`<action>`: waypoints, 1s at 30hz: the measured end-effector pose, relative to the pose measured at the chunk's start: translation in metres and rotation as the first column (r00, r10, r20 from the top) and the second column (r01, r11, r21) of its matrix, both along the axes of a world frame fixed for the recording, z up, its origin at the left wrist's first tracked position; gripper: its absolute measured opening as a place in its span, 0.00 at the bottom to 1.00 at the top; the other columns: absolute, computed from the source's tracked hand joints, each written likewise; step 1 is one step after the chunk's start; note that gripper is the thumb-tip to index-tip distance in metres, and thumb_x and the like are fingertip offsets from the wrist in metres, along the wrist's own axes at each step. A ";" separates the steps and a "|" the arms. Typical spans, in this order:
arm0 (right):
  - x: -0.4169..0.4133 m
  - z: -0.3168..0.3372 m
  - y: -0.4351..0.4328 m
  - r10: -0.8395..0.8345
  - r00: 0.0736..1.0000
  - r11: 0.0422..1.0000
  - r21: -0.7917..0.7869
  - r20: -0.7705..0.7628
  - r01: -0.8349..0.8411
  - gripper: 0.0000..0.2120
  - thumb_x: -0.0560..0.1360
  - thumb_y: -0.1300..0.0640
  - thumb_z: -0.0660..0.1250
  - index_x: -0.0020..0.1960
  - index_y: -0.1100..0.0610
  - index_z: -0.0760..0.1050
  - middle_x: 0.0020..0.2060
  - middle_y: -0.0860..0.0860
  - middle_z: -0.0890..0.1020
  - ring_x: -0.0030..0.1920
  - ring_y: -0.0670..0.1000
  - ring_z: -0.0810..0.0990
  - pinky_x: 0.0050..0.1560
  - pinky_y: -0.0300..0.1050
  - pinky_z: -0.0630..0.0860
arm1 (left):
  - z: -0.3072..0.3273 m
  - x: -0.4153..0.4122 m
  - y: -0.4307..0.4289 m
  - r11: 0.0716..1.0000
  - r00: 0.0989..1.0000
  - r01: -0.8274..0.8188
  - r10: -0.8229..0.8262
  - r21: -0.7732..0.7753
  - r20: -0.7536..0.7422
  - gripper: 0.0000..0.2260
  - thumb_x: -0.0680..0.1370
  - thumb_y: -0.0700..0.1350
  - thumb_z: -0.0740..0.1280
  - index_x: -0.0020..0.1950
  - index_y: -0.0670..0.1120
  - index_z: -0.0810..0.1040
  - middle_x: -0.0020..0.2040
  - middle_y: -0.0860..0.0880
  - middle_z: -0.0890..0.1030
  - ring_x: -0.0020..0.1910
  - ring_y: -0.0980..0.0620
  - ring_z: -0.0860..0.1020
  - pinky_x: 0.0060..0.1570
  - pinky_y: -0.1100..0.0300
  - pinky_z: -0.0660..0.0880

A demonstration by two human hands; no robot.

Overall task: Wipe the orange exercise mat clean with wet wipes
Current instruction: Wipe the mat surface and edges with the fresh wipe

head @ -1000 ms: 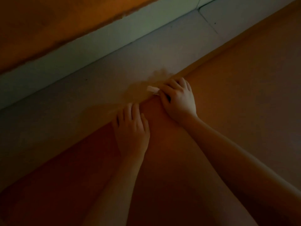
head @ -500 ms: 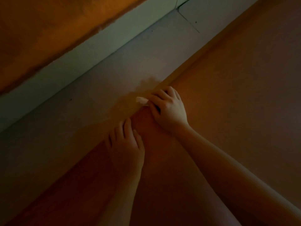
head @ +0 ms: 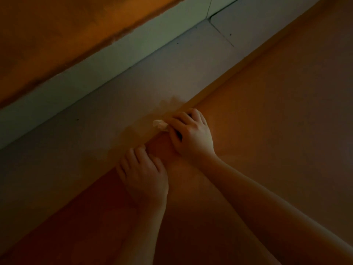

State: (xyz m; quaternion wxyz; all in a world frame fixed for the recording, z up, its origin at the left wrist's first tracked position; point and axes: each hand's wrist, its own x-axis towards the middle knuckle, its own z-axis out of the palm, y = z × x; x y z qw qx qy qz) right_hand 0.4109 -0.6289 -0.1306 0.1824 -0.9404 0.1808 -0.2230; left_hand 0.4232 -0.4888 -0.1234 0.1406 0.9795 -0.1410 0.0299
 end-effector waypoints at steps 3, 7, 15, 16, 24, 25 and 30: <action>-0.001 0.000 -0.001 0.012 1.000 1.000 0.012 -0.005 -0.012 0.10 0.77 0.54 0.64 0.53 0.54 0.82 0.48 0.49 0.82 0.49 0.53 0.74 0.56 0.47 0.71 | -0.003 -0.002 -0.002 0.999 1.000 0.016 -0.017 0.031 0.021 0.13 0.79 0.46 0.57 0.55 0.40 0.76 0.52 0.41 0.77 0.51 0.39 0.75 0.53 0.43 0.71; -0.001 0.002 -0.001 0.010 1.000 1.000 0.024 -0.028 -0.009 0.10 0.77 0.54 0.64 0.52 0.54 0.83 0.47 0.49 0.82 0.49 0.53 0.74 0.56 0.48 0.72 | -0.004 -0.004 -0.002 0.989 0.989 0.147 -0.147 0.006 0.032 0.18 0.80 0.47 0.54 0.61 0.40 0.77 0.58 0.42 0.78 0.55 0.39 0.76 0.56 0.42 0.72; 0.001 0.006 -0.004 0.055 0.993 0.998 0.014 -0.108 -0.054 0.14 0.78 0.51 0.59 0.49 0.54 0.82 0.45 0.49 0.81 0.48 0.53 0.75 0.56 0.48 0.69 | -0.001 -0.002 -0.003 0.991 0.989 0.132 -0.133 0.009 0.060 0.18 0.79 0.46 0.55 0.60 0.41 0.78 0.57 0.43 0.79 0.54 0.40 0.76 0.54 0.43 0.73; 0.001 0.007 -0.006 0.089 0.988 0.996 0.008 -0.129 -0.088 0.15 0.78 0.50 0.58 0.48 0.53 0.82 0.44 0.49 0.81 0.48 0.53 0.75 0.56 0.48 0.67 | -0.002 -0.003 -0.004 0.992 0.989 0.128 -0.129 0.015 0.068 0.17 0.79 0.46 0.55 0.60 0.41 0.78 0.57 0.43 0.79 0.54 0.41 0.75 0.54 0.43 0.72; 0.005 0.015 -0.083 -0.056 0.969 0.998 -0.030 -0.242 0.050 0.16 0.75 0.52 0.58 0.41 0.58 0.82 0.45 0.54 0.80 0.50 0.59 0.75 0.56 0.57 0.68 | -0.001 -0.005 -0.005 0.994 0.992 0.103 -0.105 0.041 0.067 0.19 0.79 0.46 0.53 0.62 0.41 0.77 0.58 0.43 0.79 0.56 0.41 0.76 0.57 0.43 0.72; 0.005 0.015 -0.077 -0.067 0.969 0.998 0.004 -0.238 0.070 0.15 0.75 0.53 0.59 0.41 0.59 0.82 0.46 0.55 0.80 0.51 0.60 0.75 0.56 0.57 0.69 | 0.000 -0.004 -0.005 0.994 0.992 0.102 -0.105 0.045 0.063 0.19 0.79 0.46 0.53 0.62 0.41 0.77 0.58 0.43 0.78 0.57 0.41 0.76 0.57 0.43 0.72; 0.005 0.013 -0.062 0.149 0.969 0.985 0.120 -0.197 -0.127 0.12 0.76 0.56 0.61 0.41 0.57 0.82 0.46 0.52 0.80 0.50 0.56 0.75 0.57 0.54 0.69 | 0.002 -0.005 -0.007 0.995 0.996 0.083 -0.085 0.063 0.036 0.20 0.79 0.46 0.53 0.63 0.41 0.77 0.59 0.43 0.78 0.58 0.40 0.75 0.57 0.42 0.71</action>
